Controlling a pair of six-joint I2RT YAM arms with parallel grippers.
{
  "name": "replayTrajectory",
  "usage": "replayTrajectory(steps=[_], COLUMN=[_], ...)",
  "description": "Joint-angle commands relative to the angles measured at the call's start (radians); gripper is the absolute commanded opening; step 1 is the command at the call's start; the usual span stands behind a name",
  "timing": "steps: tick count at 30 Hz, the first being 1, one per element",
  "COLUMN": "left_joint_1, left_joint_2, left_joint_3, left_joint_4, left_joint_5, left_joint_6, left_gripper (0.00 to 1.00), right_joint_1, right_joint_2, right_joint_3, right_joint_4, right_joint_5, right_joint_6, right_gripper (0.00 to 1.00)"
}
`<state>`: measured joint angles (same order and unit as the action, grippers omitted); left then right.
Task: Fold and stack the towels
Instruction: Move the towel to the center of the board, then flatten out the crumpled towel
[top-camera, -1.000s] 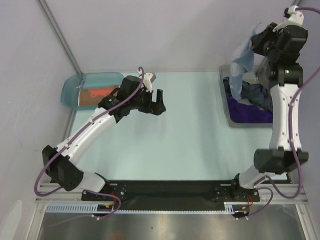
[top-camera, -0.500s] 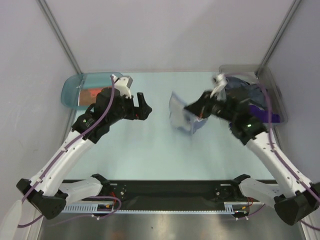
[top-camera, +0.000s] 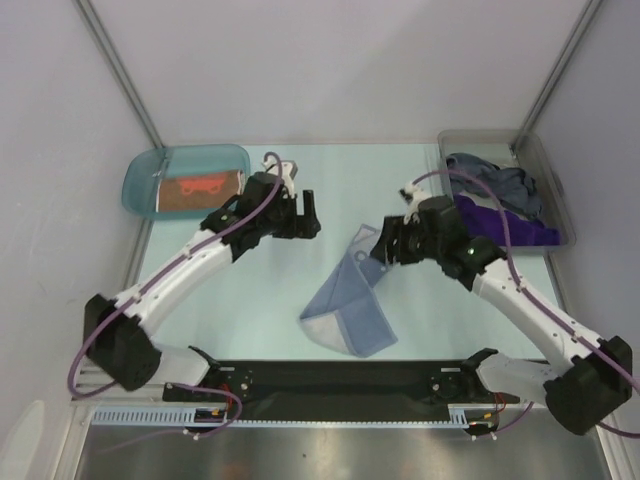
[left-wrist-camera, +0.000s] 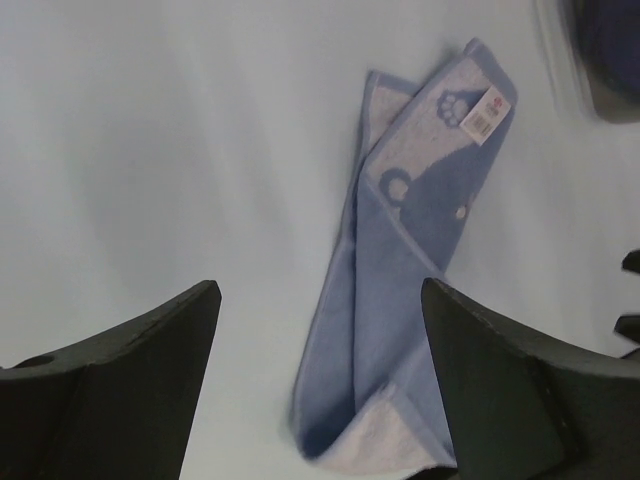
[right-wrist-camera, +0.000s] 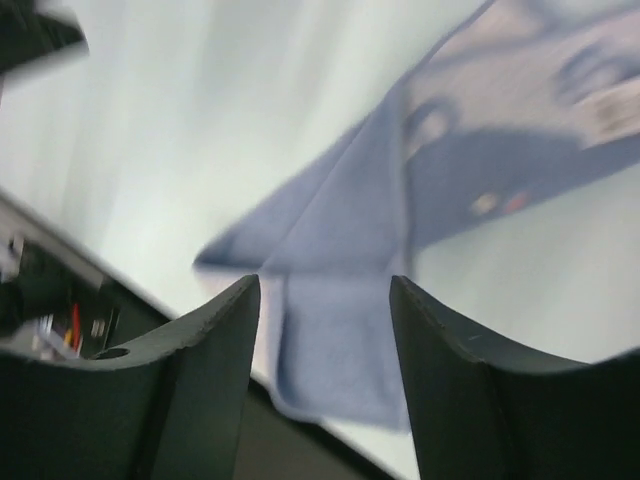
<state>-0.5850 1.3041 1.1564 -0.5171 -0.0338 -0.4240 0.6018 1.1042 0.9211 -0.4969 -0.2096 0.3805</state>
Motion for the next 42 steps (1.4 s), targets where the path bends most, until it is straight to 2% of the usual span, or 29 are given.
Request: replayTrajectory(steps=[1,4,8,12,16,19,23,26,36,42], left_joint_1=[0.002,0.001,-0.004,-0.007,-0.007,-0.007,-0.006,-0.009,-0.018,-0.042], left_joint_2=[0.171,0.362,0.528,0.664,0.782,0.883,1.023,1.086,1.086,1.103], left_joint_3=[0.101,0.224,0.336,0.448,0.564,0.663,0.860,0.916,0.803,0.798], left_joint_4=[0.183,0.170,0.238,0.186,0.152,0.129,0.048,0.017,0.075,0.062], left_joint_5=[0.083,0.153,0.307,0.282,0.229,0.225,0.242,0.273,0.305,0.284], left_joint_6=[0.028,0.063,0.132,0.172,0.189,0.200,0.211,0.211,0.179,0.171], left_gripper=[0.88,0.84,0.82,0.81,0.79,0.77,0.69,0.63,0.57,0.55], right_joint_1=[-0.194,-0.320,-0.425,-0.444,-0.455,-0.439,-0.422,-0.430,-0.451,-0.453], right_joint_2=[0.098,0.284,0.465,0.618,0.784,0.798,0.836,0.856,0.849,0.818], right_joint_3=[0.106,0.211,0.317,0.412,0.531,0.521,0.538,0.538,0.493,0.452], right_joint_4=[0.080,0.084,0.081,0.086,0.001,0.063,0.081,0.087,0.100,0.127], right_joint_5=[0.085,0.058,-0.089,-0.119,-0.073,-0.045,-0.057,-0.103,-0.148,-0.171], right_joint_6=[-0.075,-0.109,-0.149,-0.213,-0.103,-0.071,-0.195,-0.259,-0.315,-0.305], right_gripper=[0.59,0.57,0.57,0.57,0.50,0.54,0.56,0.55,0.49,0.48])
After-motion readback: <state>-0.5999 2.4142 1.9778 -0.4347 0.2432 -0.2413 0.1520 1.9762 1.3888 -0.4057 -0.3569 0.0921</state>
